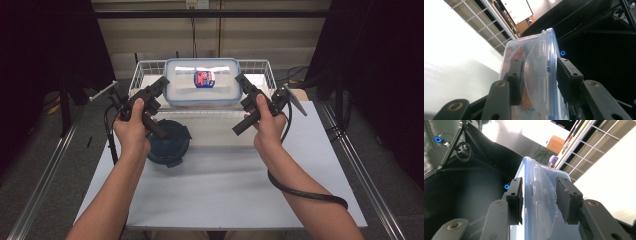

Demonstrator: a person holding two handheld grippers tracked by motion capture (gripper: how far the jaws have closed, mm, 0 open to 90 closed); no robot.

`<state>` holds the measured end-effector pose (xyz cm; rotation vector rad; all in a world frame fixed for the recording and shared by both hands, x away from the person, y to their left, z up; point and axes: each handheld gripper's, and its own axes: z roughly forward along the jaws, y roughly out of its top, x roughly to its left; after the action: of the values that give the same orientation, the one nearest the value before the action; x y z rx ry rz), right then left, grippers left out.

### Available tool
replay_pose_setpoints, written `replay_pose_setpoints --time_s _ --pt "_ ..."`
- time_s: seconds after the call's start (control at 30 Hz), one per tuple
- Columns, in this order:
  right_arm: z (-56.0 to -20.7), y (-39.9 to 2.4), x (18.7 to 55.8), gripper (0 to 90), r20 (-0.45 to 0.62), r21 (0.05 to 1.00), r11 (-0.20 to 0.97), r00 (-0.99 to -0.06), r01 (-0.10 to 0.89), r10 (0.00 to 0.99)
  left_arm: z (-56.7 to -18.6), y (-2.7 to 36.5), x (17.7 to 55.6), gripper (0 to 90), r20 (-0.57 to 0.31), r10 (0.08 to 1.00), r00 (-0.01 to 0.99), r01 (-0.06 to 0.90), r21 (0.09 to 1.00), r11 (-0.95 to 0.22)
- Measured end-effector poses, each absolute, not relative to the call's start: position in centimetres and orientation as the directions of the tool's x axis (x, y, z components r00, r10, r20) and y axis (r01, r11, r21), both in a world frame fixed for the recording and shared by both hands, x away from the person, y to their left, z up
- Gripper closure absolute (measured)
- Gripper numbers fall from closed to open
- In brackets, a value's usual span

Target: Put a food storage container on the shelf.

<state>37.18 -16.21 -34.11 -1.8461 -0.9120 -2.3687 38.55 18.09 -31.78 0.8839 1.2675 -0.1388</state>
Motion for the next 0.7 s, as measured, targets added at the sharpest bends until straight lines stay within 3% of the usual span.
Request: replay_pose_setpoints --time_s 0.7 --pt "-33.9 -15.4 40.5 56.7 0.886 0.46 -0.834 -0.212 0.306 0.411 -32.2 17.0 41.9 55.8 -0.871 0.418 0.258 0.546 0.488 0.68"
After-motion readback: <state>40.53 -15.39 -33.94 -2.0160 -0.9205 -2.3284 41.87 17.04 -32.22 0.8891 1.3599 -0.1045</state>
